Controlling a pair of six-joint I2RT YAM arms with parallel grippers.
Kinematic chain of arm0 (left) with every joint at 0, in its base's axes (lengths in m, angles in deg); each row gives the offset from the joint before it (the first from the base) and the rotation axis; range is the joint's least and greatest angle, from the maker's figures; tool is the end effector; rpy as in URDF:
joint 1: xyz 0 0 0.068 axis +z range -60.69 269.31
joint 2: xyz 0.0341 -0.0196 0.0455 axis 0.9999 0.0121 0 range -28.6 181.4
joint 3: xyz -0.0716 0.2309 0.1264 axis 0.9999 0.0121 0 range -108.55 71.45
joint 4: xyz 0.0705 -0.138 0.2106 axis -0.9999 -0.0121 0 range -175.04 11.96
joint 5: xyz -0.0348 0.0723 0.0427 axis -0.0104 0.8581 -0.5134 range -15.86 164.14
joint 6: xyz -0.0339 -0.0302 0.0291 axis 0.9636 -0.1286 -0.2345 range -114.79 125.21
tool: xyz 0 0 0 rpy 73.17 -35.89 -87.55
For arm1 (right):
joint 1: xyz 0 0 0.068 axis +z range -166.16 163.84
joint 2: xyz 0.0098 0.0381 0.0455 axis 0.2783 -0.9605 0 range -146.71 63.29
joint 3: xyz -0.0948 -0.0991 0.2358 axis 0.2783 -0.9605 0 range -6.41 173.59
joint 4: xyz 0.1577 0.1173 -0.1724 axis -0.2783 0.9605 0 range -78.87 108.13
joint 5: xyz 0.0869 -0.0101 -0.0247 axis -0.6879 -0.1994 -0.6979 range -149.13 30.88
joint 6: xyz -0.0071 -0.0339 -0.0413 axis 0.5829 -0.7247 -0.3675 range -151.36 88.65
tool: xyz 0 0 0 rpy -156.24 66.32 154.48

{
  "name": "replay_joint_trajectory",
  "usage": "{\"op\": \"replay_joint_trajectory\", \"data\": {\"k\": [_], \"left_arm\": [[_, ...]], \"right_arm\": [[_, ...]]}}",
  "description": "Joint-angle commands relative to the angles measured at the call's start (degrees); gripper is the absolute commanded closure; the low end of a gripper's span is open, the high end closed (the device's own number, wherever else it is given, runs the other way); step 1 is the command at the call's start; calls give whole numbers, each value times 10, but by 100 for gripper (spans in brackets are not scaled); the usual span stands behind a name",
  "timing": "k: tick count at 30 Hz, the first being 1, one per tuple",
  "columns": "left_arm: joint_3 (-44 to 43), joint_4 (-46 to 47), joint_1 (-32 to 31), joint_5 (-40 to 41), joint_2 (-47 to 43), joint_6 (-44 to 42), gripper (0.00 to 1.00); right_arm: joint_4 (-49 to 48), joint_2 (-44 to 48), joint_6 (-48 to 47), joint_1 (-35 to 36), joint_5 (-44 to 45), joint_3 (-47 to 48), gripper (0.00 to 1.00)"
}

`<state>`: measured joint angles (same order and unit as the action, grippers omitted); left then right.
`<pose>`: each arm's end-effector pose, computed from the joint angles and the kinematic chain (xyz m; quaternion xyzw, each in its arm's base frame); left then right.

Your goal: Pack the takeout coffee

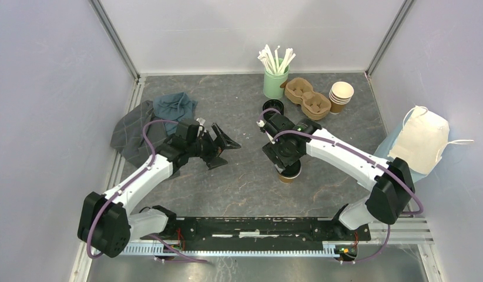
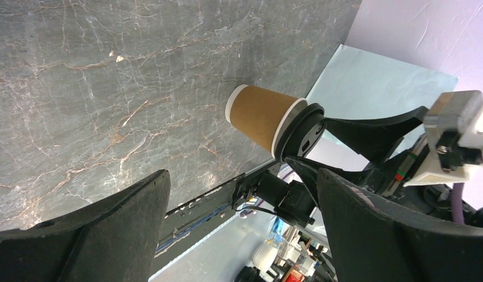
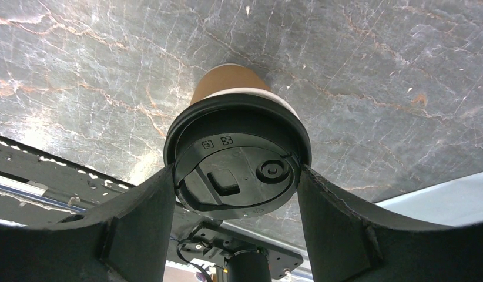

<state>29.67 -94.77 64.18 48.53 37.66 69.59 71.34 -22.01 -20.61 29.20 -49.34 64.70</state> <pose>0.2120 -0.1165 0.2383 -0.2121 0.8672 -0.4269 0.1439 0.2011 0.1949 0.2697 -0.2826 0.9459 -0.0110 0.1591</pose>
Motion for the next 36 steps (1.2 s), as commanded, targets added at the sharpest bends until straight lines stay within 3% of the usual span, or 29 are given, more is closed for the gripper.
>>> {"op": "replay_joint_trajectory", "data": {"k": [1, 25, 36], "left_arm": [[-27, 2, -1, -6, 6, -33, 0], [-39, -9, -2, -8, 19, -41, 0], [-51, -5, -1, -8, 38, -43, 0]], "right_arm": [[0, -3, 7, 1, 18, 37, 32], [-24, -5, 4, 0, 21, -8, 30], [21, 1, 2, 0, 35, 46, 29]]}}
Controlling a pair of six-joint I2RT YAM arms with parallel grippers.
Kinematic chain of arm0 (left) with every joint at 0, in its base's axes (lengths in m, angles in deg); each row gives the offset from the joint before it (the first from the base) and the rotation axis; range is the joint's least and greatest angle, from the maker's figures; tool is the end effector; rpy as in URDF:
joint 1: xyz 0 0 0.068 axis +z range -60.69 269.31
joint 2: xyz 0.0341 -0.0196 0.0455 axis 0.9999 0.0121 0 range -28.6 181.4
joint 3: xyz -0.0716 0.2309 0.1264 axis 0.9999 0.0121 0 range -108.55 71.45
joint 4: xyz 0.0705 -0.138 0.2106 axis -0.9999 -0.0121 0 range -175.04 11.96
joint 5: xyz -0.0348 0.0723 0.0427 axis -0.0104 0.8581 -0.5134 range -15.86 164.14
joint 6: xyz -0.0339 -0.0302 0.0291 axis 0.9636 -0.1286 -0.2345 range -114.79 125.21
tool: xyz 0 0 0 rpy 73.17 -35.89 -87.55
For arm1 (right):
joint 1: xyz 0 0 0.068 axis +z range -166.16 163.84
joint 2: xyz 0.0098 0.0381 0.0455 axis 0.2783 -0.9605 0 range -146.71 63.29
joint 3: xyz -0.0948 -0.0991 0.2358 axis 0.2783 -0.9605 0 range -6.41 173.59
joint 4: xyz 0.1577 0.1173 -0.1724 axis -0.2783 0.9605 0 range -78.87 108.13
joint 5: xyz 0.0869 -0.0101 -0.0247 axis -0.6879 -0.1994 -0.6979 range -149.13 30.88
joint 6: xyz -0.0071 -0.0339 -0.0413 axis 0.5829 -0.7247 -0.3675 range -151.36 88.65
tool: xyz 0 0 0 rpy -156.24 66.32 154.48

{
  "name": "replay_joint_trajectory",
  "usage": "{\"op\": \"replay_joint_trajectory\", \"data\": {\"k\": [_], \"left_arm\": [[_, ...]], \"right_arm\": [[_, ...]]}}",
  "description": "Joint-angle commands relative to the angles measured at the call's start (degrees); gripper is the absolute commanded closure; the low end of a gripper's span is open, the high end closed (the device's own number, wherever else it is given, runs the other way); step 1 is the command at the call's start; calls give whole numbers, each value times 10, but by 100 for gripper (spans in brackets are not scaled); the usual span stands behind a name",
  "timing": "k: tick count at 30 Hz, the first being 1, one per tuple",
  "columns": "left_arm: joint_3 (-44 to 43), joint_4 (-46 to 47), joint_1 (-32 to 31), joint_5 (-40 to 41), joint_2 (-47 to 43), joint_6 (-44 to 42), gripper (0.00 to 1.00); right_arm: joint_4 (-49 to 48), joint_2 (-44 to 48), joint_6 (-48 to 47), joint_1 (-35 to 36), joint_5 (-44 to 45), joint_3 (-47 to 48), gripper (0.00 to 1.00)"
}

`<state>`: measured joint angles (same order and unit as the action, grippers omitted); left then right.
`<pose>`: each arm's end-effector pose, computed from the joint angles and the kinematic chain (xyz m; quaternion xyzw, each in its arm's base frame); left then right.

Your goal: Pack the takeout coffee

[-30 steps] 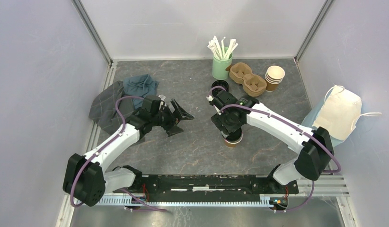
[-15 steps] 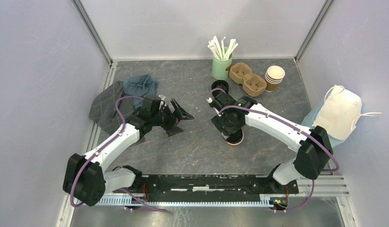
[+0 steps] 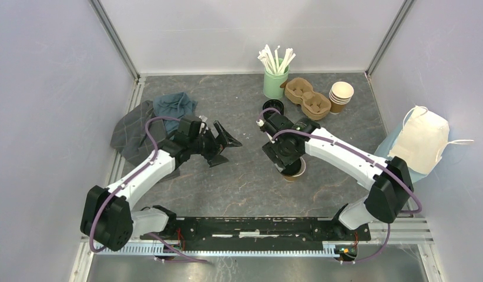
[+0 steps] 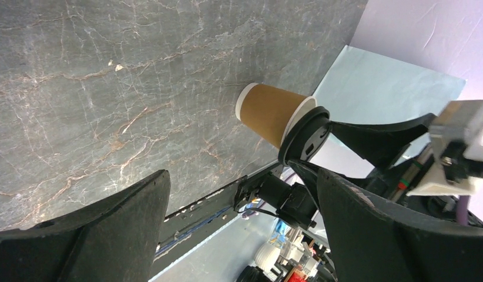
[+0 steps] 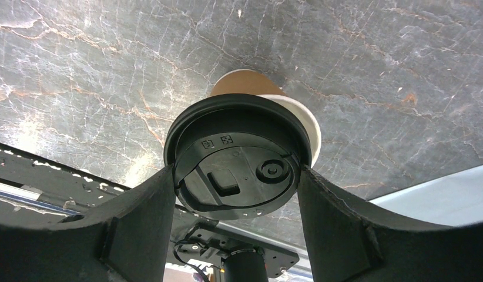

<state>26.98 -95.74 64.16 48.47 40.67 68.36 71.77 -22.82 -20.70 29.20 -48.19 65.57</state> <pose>0.2218 -0.1213 0.2404 -0.2060 0.8730 -0.4194 0.1401 0.2037 0.1966 0.2701 -0.2822 0.9455 -0.0214 0.1608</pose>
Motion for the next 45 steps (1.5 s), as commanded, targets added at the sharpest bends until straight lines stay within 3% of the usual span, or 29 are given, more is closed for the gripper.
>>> {"op": "replay_joint_trajectory", "data": {"k": [1, 14, 45], "left_arm": [[-26, 5, -1, -8, 11, -30, 0], [-33, 7, -1, -9, 23, -30, 0], [-50, 11, -1, -18, 43, -33, 0]], "right_arm": [[17, 11, 2, 0, 25, 35, 29], [-13, 31, -3, -42, -3, -17, 28], [-28, 28, -17, -66, -19, -29, 26]]}}
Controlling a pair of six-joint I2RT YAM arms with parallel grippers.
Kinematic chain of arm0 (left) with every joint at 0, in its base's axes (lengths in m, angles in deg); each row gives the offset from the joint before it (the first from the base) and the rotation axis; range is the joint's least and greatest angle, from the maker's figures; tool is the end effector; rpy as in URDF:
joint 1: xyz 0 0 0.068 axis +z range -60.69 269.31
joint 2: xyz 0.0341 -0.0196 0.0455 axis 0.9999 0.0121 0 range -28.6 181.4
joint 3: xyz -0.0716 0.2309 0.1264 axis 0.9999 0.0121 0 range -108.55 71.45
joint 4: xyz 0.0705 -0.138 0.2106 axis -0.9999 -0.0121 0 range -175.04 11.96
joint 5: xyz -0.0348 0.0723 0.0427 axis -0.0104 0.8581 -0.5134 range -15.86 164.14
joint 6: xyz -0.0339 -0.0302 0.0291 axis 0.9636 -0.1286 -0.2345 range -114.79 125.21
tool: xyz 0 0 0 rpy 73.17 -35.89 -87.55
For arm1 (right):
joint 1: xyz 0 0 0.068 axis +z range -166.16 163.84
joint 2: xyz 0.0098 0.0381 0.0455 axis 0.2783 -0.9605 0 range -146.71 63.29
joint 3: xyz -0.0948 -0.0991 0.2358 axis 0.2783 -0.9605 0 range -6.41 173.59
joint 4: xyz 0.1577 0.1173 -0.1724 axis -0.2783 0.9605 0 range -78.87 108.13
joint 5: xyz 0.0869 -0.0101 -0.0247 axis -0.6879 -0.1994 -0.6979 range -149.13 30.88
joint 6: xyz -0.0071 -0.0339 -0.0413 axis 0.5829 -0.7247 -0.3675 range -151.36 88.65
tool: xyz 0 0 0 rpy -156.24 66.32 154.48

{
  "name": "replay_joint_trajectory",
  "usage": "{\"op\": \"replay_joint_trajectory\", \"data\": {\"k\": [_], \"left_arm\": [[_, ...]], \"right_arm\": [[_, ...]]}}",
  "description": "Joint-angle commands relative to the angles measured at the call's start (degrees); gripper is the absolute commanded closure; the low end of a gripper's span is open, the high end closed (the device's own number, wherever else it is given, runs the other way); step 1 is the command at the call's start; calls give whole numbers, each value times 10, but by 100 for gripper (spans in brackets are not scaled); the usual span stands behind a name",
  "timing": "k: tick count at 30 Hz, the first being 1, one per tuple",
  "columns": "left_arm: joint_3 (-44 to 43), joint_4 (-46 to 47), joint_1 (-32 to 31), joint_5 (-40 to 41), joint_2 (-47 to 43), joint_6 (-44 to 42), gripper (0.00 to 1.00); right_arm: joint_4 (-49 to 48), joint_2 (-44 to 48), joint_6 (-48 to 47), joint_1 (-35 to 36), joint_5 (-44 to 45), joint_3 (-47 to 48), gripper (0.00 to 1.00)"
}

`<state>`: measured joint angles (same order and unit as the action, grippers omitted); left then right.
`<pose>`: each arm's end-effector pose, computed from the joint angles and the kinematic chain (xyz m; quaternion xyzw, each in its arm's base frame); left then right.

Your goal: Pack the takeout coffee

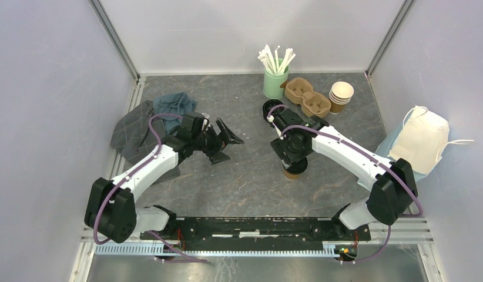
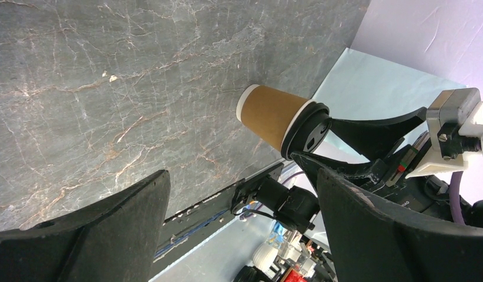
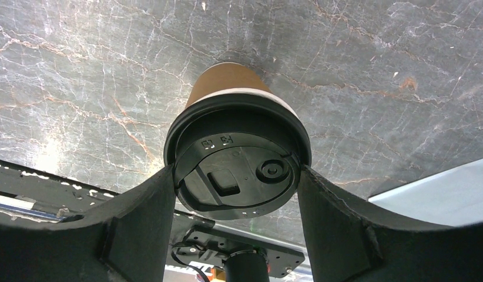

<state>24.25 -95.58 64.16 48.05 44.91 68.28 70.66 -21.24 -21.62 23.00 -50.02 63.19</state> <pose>0.2356 -0.1280 0.2384 -0.2075 0.8764 -0.4148 0.1296 0.2179 0.1701 0.2660 -0.2405 0.9580 -0.0158 0.1553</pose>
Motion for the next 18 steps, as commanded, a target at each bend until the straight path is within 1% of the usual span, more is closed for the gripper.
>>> {"op": "replay_joint_trajectory", "data": {"k": [1, 6, 9, 13, 15, 18], "left_arm": [[-24, 10, -1, -13, 2, -32, 0], [-28, 10, -1, -17, 4, -33, 0], [-31, 9, -1, -22, 6, -29, 0], [-42, 9, -15, -31, 14, -14, 0], [-57, 9, -35, -28, 25, -7, 0], [-94, 13, -78, -23, 54, -1, 2]], "right_arm": [[-18, 12, -9, -4, -1, -5, 24], [-9, 12, -12, -7, -13, 16, 10], [12, 21, -17, -14, -29, 50, 6], [28, 47, -20, -51, -49, 77, 4], [7, 79, -26, -95, -87, 52, 5], [-52, 127, -36, -175, -178, -11, 10]]}}
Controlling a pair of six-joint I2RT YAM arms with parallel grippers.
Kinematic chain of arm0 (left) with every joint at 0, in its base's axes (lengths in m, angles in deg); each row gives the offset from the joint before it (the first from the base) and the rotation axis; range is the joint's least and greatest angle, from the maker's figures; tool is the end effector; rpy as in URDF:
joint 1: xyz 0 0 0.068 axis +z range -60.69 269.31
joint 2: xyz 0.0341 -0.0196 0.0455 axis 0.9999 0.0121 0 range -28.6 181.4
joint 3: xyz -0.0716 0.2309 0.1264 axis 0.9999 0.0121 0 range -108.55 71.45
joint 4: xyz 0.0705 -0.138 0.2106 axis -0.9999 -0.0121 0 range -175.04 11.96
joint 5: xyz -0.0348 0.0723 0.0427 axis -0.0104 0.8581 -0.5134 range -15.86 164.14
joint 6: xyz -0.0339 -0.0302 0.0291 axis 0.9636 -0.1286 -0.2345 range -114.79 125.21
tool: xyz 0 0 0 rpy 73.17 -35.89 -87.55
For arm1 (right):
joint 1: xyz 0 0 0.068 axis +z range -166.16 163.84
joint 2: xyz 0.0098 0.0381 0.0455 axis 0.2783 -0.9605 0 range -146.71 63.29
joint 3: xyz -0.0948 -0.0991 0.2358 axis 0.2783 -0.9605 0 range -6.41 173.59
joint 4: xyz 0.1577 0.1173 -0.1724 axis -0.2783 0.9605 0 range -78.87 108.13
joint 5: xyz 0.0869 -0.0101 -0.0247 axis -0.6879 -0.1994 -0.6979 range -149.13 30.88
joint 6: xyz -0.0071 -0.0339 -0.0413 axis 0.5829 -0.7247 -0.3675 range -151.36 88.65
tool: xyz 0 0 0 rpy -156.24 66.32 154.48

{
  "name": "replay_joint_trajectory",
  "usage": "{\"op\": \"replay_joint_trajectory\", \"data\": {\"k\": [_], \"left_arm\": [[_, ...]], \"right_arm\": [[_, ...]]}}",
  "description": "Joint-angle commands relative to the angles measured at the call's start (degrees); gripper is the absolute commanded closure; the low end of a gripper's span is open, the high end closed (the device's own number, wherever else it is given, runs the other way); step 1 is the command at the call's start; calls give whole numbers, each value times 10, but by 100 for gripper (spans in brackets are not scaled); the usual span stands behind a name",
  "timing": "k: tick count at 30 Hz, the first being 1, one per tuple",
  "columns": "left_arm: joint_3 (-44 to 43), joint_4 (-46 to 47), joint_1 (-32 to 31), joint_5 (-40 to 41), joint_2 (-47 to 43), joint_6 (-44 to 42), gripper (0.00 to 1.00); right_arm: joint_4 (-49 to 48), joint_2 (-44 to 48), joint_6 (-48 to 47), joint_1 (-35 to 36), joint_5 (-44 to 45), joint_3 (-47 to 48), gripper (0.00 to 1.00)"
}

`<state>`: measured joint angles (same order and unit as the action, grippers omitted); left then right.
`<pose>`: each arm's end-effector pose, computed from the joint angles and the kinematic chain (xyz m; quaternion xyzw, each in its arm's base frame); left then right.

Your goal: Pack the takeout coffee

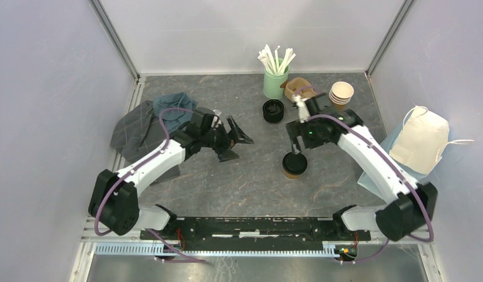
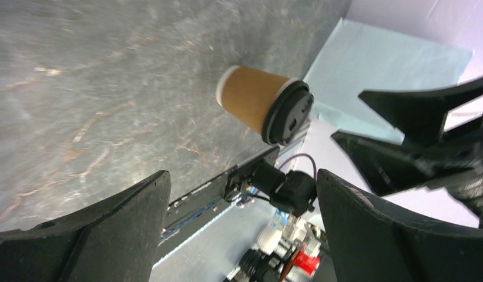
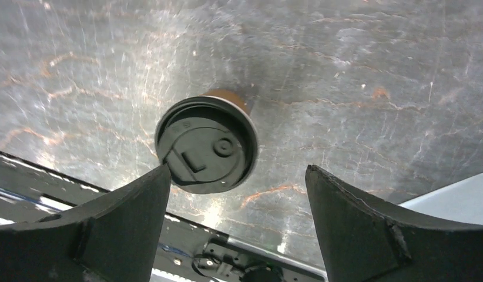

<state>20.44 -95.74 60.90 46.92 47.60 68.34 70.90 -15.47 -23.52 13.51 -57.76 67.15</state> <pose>0.2400 -0.1484 0.2480 -0.1761 0.8784 -0.4287 0.1164 0.2302 0.1301 0.3107 -0.1824 0.9590 0.0586 0.2089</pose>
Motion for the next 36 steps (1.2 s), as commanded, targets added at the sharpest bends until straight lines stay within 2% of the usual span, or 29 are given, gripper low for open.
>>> {"op": "replay_joint_trajectory", "data": {"k": [1, 5, 10, 15, 22, 27, 30, 33, 36], "left_arm": [[-73, 16, -65, -12, 41, -3, 3], [-136, 23, -120, -14, 110, -16, 4], [-194, 24, -159, -21, 194, -33, 9], [-242, 24, -181, -24, 257, -43, 14], [-275, 26, -187, -40, 316, -49, 25], [-267, 33, -187, -43, 323, -48, 34], [-246, 38, -186, -34, 310, -48, 39], [-209, 51, -184, -21, 284, -40, 42], [-160, 75, -181, -17, 258, -24, 43]], "right_arm": [[-76, 86, -19, -103, -125, -73, 11], [-162, 126, -3, -196, -242, -168, 15], [-274, 158, 63, -237, -363, -261, 17], [-313, 166, 72, -258, -389, -315, 21], [-352, 161, 85, -292, -430, -360, 38], [-390, 159, 100, -293, -470, -395, 46], [-451, 159, 138, -293, -508, -430, 50], [-484, 151, 154, -282, -520, -444, 51], [-477, 129, 134, -267, -514, -434, 51]]}}
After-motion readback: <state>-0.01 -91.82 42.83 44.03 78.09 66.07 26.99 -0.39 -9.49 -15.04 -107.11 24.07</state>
